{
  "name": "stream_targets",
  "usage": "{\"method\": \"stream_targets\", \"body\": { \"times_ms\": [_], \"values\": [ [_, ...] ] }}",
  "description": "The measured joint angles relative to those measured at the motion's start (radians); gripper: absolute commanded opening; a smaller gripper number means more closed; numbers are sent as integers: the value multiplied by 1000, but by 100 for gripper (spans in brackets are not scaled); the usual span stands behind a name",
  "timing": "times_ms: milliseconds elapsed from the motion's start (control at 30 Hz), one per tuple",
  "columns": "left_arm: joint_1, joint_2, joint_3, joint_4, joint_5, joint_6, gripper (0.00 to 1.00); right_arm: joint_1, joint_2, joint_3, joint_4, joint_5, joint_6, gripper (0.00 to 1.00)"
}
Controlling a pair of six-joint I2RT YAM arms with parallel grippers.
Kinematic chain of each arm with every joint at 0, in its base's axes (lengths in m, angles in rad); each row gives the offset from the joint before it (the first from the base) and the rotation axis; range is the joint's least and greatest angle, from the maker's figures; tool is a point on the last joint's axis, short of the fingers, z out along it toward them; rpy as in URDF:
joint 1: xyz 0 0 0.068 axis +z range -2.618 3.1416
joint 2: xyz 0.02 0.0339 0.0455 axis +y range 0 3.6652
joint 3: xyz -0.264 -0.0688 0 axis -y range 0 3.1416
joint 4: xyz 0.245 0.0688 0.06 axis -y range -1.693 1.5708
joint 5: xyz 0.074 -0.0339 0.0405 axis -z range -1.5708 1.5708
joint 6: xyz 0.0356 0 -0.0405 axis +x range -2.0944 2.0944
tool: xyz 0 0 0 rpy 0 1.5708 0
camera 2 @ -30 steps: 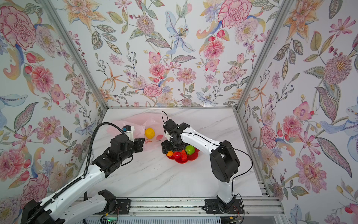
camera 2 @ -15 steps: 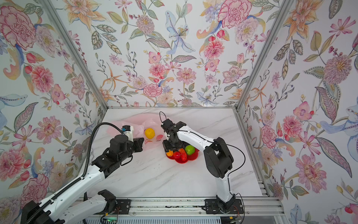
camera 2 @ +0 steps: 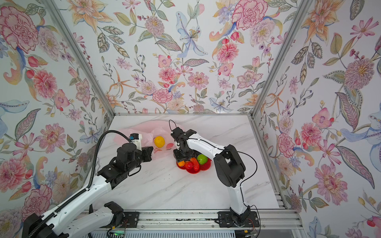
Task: Place the fruits into the plastic bag
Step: Pick up the fruit from the plate, then place the fruit in the plastic bag.
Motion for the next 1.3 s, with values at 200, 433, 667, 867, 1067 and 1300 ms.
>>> {"method": "stream_targets", "body": {
  "times_ms": [200,433,667,867,1067,1300],
  "values": [
    [3,0,0,0,0,0,0,-7,-34,0,-1,-3,9,28],
    [3,0,0,0,3,0,0,-22,-120,73,-3,-122,37,29],
    [3,-2,0,0,4,0,0,-17,-20,272,11,-273,76,29],
    [3,-11,0,0,6,0,0,-17,167,415,31,-379,108,29],
    [3,-23,0,0,6,0,0,-17,245,426,26,-437,133,30],
    [3,-23,0,3,10,-8,0,-19,295,509,56,-473,173,38]
  ]
}}
